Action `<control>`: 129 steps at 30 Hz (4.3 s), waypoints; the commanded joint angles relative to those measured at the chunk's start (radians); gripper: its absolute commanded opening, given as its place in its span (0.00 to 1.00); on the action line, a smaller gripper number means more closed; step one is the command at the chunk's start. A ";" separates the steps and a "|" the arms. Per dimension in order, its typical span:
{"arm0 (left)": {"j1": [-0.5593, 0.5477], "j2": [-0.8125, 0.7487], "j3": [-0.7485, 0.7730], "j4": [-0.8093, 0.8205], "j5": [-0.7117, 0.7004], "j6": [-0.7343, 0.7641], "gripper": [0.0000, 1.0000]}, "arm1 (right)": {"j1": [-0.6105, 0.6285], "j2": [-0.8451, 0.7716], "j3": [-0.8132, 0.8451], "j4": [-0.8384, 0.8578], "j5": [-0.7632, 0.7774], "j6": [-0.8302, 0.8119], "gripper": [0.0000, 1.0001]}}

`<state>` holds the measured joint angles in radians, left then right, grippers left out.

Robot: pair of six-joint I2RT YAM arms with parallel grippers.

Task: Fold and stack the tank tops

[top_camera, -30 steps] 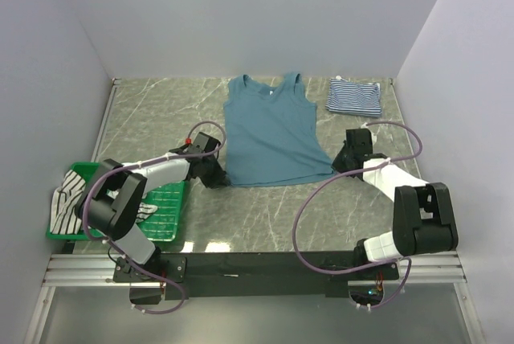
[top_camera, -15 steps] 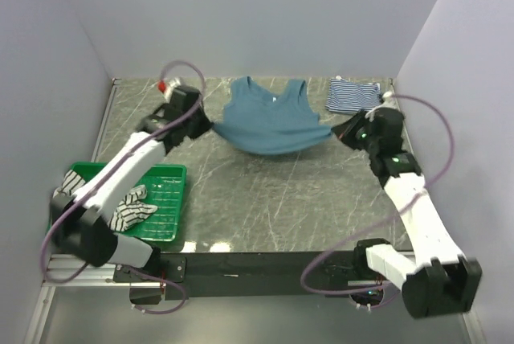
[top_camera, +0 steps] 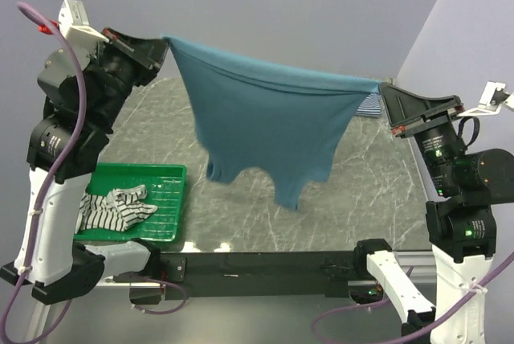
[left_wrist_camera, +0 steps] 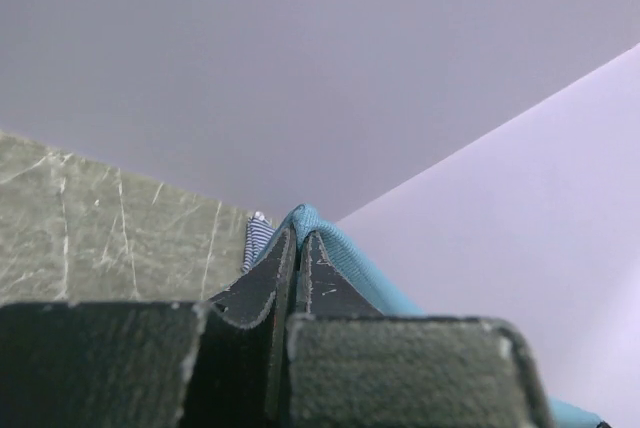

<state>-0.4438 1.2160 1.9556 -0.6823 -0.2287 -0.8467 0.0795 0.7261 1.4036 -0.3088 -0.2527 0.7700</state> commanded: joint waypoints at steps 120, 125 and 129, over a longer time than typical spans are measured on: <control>0.431 0.697 0.518 0.483 0.799 -0.124 0.01 | -0.230 0.800 0.625 0.159 -0.255 0.040 0.00; 0.438 0.490 0.028 0.561 0.798 -0.084 0.00 | -0.224 0.716 0.367 0.215 -0.272 0.031 0.00; 0.416 0.332 -0.399 0.639 0.804 -0.091 0.01 | -0.224 0.528 -0.161 0.307 -0.273 0.067 0.00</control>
<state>-0.0135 1.6485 1.7687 -0.1238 0.5503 -0.9394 -0.1417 1.3449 1.5219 -0.0620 -0.5198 0.8204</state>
